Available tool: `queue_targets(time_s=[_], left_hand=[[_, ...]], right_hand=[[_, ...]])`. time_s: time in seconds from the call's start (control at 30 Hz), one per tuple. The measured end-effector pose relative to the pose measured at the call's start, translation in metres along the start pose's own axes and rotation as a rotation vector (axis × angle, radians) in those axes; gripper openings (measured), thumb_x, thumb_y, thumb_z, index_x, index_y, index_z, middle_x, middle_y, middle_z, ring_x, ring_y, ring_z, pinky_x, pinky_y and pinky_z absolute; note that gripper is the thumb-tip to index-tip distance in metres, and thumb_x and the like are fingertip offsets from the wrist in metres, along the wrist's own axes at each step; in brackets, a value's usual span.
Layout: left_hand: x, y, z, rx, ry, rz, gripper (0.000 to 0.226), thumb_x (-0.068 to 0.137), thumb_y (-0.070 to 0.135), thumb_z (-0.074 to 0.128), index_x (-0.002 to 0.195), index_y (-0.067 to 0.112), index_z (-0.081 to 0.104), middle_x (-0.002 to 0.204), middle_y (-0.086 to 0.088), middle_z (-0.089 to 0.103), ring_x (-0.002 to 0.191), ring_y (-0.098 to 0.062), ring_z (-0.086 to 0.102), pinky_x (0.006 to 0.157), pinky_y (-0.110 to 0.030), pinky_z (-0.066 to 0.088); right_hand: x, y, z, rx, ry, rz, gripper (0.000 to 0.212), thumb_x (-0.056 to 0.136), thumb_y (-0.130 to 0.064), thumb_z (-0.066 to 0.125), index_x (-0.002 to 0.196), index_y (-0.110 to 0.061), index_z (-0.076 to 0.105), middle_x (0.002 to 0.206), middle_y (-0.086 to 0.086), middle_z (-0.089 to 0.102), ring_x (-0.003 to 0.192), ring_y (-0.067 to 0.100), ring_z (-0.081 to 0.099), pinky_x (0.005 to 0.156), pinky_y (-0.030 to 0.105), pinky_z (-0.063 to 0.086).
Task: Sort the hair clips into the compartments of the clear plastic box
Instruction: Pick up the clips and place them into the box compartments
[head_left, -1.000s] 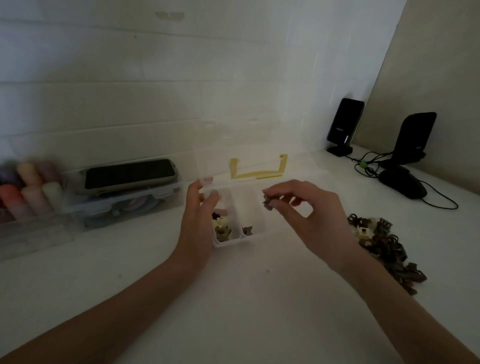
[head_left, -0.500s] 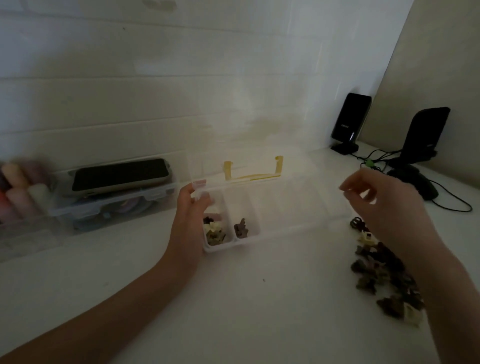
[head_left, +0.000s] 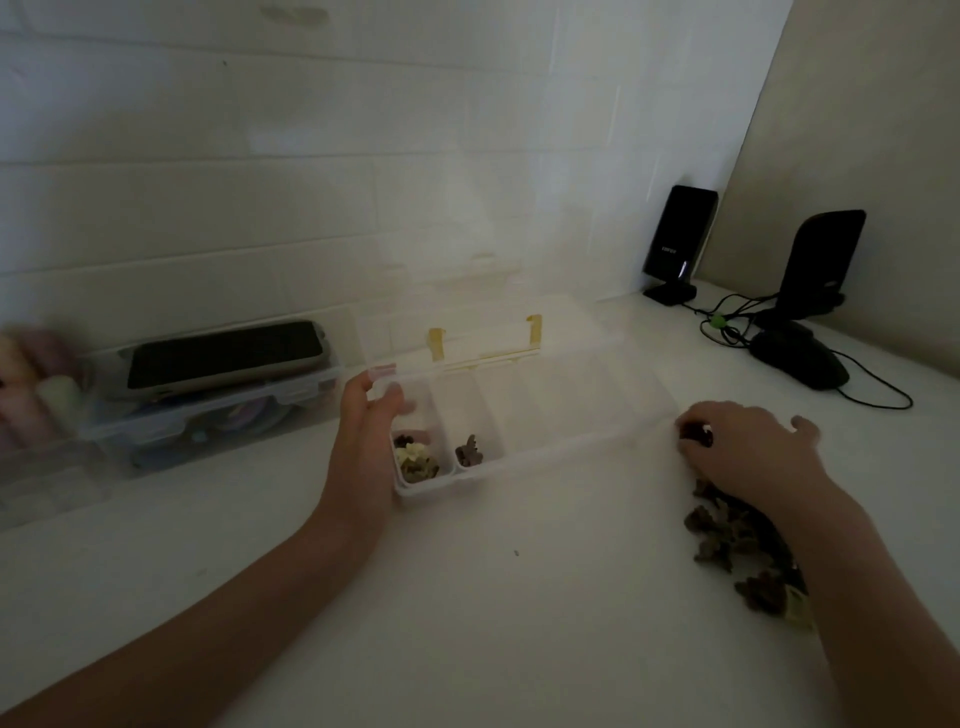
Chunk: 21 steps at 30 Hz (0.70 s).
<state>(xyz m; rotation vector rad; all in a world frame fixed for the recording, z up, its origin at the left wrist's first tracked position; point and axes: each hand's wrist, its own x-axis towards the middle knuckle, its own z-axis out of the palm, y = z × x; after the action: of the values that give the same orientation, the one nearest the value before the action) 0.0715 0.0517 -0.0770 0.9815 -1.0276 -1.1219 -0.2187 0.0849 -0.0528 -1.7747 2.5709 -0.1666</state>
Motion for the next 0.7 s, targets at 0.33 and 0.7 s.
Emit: queue_targets(time_s=[0.33,0.7], left_hand=[[0.001,-0.001,0.000,0.026,0.020,0.000,0.017,0.098,0.025,0.039,0.102,0.034,0.052,0.093,-0.001,0.060,0.081,-0.024,0.063,0.083,-0.044,0.052],[-0.002,0.001,-0.001,-0.016,-0.001,-0.044,0.021,0.098,0.023,0.039,0.116,0.025,0.049,0.098,-0.004,0.060,0.087,-0.032,0.064,0.061,-0.035,0.056]], right_hand=[[-0.003,-0.004,-0.022,0.420,0.139,-0.185,0.025,0.072,-0.040,0.075,0.090,-0.033,0.059,0.073,-0.016,0.065,0.064,0.005,0.062,0.058,0.027,0.050],[-0.028,-0.017,-0.044,0.187,0.447,-0.193,0.016,0.082,-0.040,0.063,0.087,-0.032,0.051,0.081,-0.011,0.064,0.065,0.011,0.057,0.072,0.038,0.050]])
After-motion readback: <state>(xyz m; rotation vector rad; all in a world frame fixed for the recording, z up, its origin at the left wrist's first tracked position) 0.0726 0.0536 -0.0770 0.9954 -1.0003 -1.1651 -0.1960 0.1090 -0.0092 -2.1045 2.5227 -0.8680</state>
